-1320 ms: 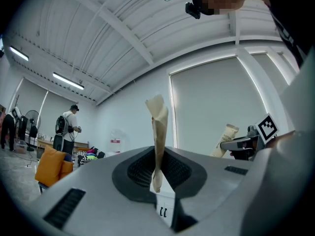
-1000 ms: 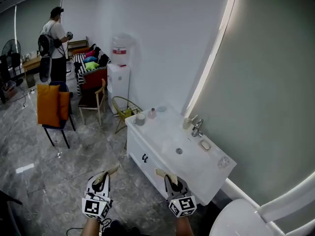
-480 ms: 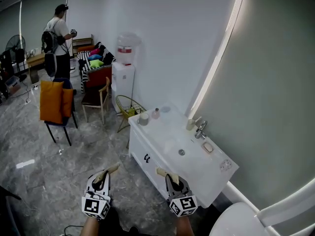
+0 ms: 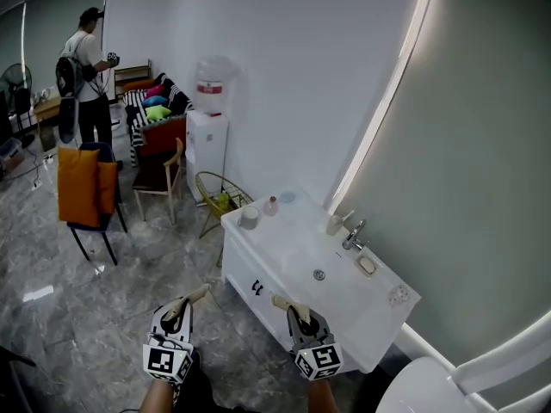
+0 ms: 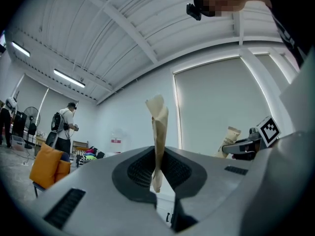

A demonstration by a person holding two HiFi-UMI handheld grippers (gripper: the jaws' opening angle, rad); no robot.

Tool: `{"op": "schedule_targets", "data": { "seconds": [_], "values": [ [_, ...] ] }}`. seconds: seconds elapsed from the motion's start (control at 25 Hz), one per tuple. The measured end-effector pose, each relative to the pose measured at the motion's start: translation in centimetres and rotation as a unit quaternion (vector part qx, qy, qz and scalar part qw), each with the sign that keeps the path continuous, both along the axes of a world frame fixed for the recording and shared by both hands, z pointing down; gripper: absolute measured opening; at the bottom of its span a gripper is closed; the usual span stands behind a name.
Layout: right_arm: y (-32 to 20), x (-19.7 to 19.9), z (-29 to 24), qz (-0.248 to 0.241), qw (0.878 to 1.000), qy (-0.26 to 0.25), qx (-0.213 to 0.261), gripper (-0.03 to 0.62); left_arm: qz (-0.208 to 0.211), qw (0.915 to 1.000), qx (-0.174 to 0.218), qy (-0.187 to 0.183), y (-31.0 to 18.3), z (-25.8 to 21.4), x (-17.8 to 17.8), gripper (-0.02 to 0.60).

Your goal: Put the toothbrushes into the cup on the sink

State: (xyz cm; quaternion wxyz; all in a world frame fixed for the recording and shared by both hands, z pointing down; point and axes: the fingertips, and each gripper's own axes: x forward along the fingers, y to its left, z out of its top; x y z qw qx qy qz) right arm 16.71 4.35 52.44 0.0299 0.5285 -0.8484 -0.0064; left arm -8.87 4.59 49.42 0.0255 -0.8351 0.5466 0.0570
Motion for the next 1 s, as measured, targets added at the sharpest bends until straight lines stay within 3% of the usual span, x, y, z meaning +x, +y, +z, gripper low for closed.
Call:
{"op": "schedule_targets", "data": {
  "seconds": [0.56,1.0],
  "values": [
    [-13.6,-6.5,0.2,0.013,1.000,0.000,-0.013,0.048,0.013,0.9999,-0.006,0.006,-14.3,0.5,-6.5,0.046],
    [-21.3,-10.5,-0.5,0.042,0.999,-0.005,-0.014,0.048,0.035,0.9993,-0.009,0.008,-22.9,0.2,-10.8,0.045]
  ]
}}
